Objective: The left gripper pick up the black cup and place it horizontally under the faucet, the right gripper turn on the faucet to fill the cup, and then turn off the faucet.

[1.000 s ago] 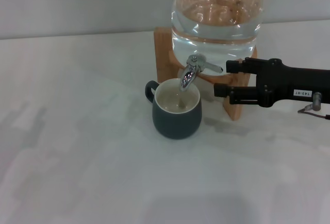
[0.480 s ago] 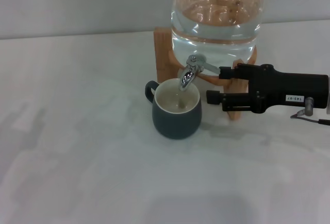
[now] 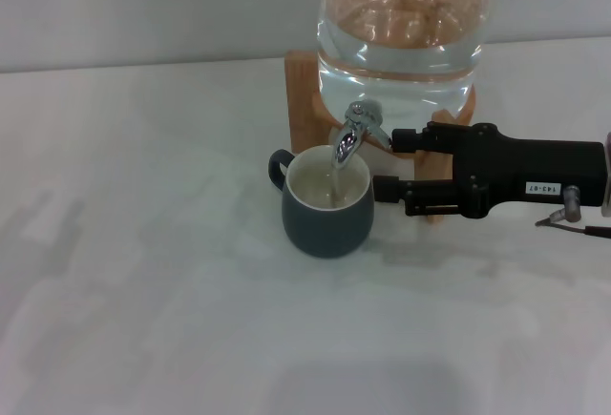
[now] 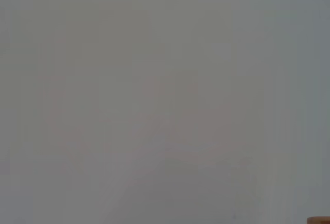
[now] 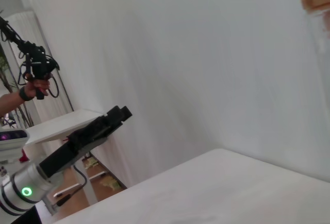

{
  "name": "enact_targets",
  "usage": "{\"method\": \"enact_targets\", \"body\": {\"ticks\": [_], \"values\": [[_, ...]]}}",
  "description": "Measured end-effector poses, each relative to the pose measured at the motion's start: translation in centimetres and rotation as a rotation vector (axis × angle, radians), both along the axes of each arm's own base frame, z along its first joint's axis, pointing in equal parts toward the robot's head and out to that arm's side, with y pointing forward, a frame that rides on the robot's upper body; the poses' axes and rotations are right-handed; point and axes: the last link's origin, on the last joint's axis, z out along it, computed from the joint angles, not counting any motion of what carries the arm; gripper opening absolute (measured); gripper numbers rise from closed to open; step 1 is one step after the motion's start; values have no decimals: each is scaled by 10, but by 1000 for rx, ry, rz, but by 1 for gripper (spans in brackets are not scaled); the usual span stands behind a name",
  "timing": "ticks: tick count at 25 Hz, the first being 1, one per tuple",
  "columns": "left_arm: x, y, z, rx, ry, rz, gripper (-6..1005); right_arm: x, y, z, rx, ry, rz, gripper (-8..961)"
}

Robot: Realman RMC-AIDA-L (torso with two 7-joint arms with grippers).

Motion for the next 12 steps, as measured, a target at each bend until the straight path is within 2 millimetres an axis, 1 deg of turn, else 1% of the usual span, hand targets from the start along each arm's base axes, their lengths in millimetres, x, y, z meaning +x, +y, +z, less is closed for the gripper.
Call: {"method": "enact_targets", "body": {"ticks": [6,9,12], "values": [[0,0,0,-2,-1,1,472,0,-1,2,-1,6,4,842],[-1,-1,-1,-3,-1,2,472,8,1,14,37,11,-24,842],[-1,-1,-1,-5,0,2,472,17,-4,26,56,31,-41,842]]}}
